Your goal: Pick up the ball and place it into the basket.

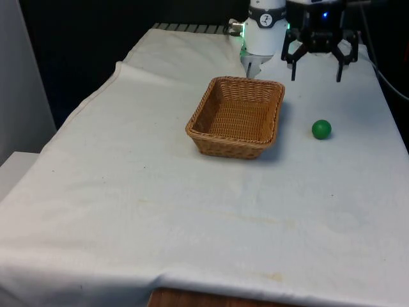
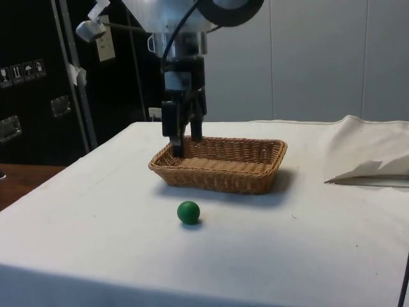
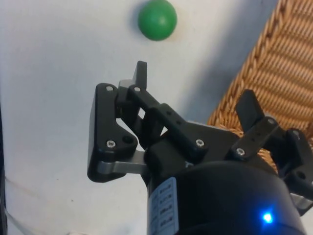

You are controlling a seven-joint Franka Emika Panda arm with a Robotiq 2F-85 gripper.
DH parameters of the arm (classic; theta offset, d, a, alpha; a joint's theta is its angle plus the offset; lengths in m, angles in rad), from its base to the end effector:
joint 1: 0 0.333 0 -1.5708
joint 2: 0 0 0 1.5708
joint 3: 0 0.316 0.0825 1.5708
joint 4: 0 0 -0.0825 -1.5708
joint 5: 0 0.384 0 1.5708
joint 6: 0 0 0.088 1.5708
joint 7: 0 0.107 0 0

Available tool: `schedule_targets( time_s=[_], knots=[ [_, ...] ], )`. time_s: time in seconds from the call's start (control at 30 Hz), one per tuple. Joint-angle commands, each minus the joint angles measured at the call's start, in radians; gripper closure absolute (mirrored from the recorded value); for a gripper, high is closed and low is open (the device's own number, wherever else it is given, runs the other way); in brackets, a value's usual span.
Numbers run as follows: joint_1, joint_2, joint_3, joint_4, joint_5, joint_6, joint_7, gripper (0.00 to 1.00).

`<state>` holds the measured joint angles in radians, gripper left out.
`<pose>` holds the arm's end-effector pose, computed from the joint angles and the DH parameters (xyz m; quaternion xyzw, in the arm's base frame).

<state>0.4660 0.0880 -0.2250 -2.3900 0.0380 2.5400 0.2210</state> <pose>0.4916 0.1199 0.2886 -0.9995 0.0046 -0.0310 0.0088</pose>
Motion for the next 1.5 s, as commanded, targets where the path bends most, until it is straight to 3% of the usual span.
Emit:
schedule_targets(
  time_s=[0.0,0.07,0.3,0.33,0.37,0.63,0.67,0.7,0.77,0.93,0.97,1.0,1.17,1.2,1.23,1.37,1.43,1.47],
  knots=[
    [0.002,0.005,0.005,-0.006,0.018,0.022,-0.002,0.0],
    [0.0,0.012,0.005,-0.002,0.009,0.017,0.0,0.0],
    [0.0,0.06,0.03,-0.009,0.063,0.094,-0.007,0.0],
    [0.0,0.056,0.023,-0.004,0.04,0.075,0.0,0.0],
    [0.0,0.065,0.033,-0.008,0.067,0.101,-0.008,0.0],
    [-0.004,0.122,0.061,-0.007,0.111,0.171,-0.014,0.0],
    [0.0,0.12,0.048,-0.005,0.084,0.156,0.0,0.0],
    [-0.005,0.134,0.066,-0.006,0.12,0.183,-0.016,0.0],
    [-0.006,0.146,0.071,-0.005,0.128,0.195,-0.018,0.0],
    [-0.007,0.17,0.081,-0.005,0.139,0.223,-0.018,0.0],
    [0.0,0.171,0.065,-0.004,0.112,0.213,-0.003,0.0],
    [-0.007,0.179,0.084,-0.004,0.143,0.233,-0.018,0.0],
    [-0.009,0.2,0.092,-0.004,0.15,0.257,-0.017,0.0],
    [0.0,0.204,0.075,-0.004,0.125,0.252,-0.002,0.0],
    [-0.009,0.209,0.095,-0.003,0.153,0.267,-0.016,0.0],
    [-0.01,0.23,0.103,-0.001,0.16,0.288,-0.015,0.0],
    [-0.009,0.241,0.106,0.0,0.161,0.301,-0.013,0.0],
    [0.0,0.235,0.086,-0.002,0.136,0.285,-0.001,0.0]
  ],
)
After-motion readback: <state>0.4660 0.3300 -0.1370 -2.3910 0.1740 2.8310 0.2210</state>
